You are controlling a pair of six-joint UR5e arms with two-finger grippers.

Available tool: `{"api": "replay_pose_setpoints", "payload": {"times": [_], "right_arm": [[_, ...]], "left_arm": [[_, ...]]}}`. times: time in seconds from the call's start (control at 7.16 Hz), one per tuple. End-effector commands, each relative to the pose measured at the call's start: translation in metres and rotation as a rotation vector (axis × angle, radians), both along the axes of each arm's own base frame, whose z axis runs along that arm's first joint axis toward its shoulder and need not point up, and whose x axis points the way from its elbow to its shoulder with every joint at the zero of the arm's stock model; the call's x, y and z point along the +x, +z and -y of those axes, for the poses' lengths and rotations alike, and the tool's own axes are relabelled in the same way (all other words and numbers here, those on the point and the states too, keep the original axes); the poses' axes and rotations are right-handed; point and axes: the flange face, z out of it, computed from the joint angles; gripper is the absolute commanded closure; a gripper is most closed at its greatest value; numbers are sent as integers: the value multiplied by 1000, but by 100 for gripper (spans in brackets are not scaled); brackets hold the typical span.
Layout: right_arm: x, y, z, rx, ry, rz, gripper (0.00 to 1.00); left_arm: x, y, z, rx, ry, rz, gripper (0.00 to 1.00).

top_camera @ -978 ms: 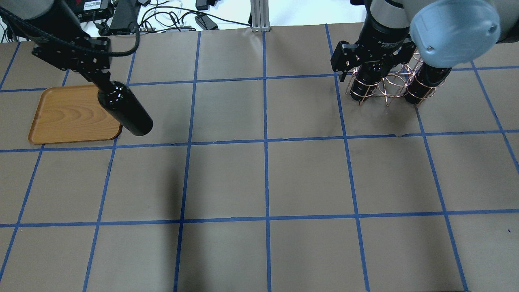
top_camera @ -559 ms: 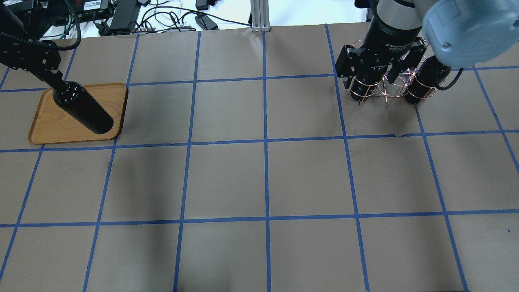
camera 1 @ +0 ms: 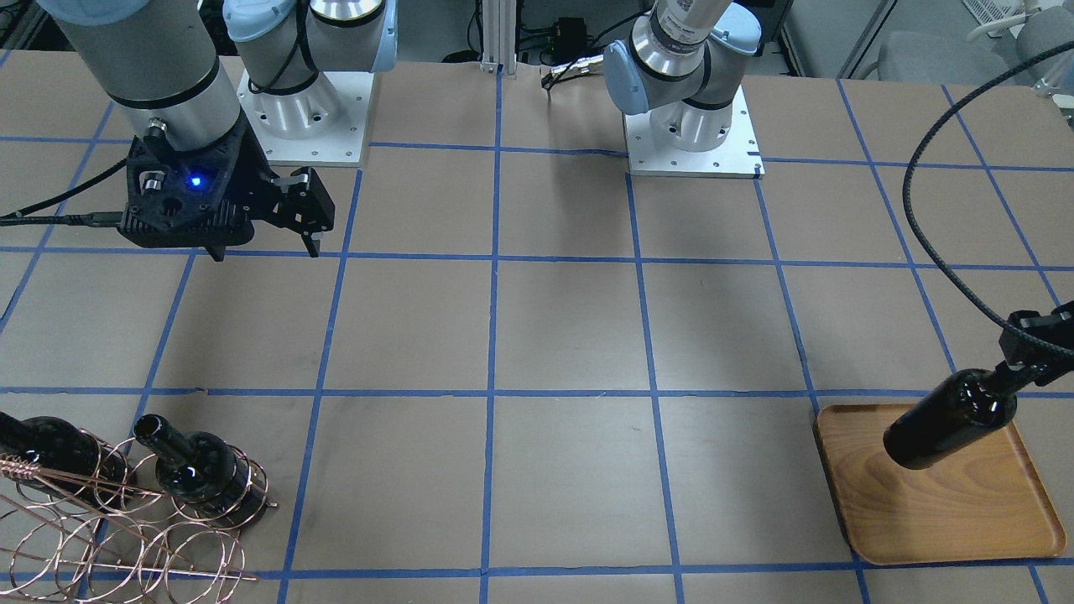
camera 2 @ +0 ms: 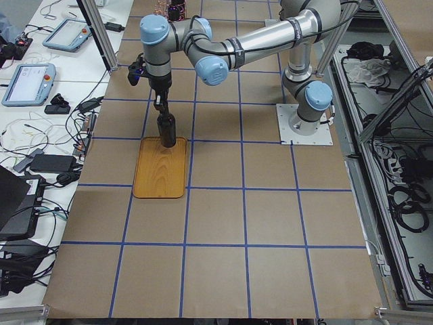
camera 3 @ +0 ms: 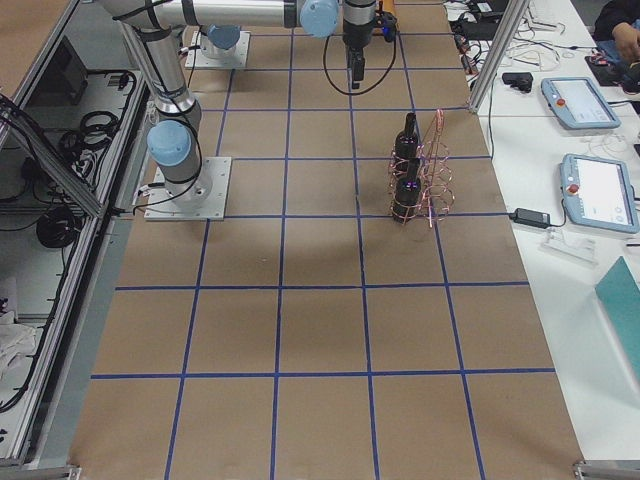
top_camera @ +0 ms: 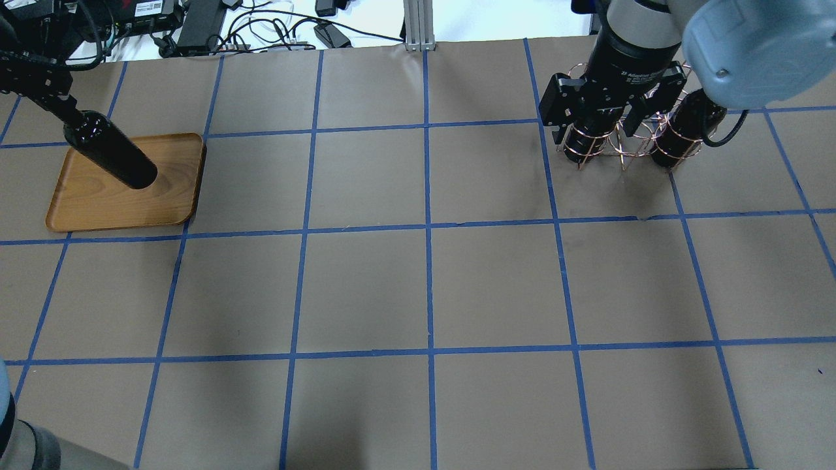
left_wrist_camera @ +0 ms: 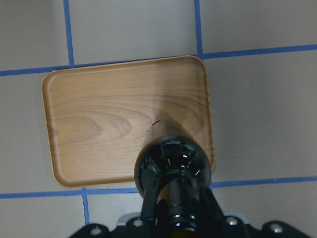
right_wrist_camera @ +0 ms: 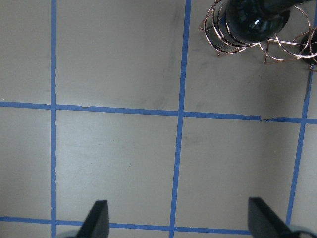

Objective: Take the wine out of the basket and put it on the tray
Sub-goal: 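Lower the bottle onto the wooden tray with the left gripper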

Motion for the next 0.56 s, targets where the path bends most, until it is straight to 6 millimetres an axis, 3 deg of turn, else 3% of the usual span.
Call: {"api": "replay_pose_setpoints", "payload": {"times": [0.0, 0.14, 0.42], "right_arm": [[0, 2, 1, -16, 2, 3, 0], [0, 1, 2, -18, 2, 0, 0], [0, 0, 4, -21, 5, 1, 0]], "left_arm": [[28, -23, 18, -25, -3, 6, 100], [29, -35, 28, -51, -5, -25, 100], [47, -47, 28, -37, 5, -34, 100]]}}
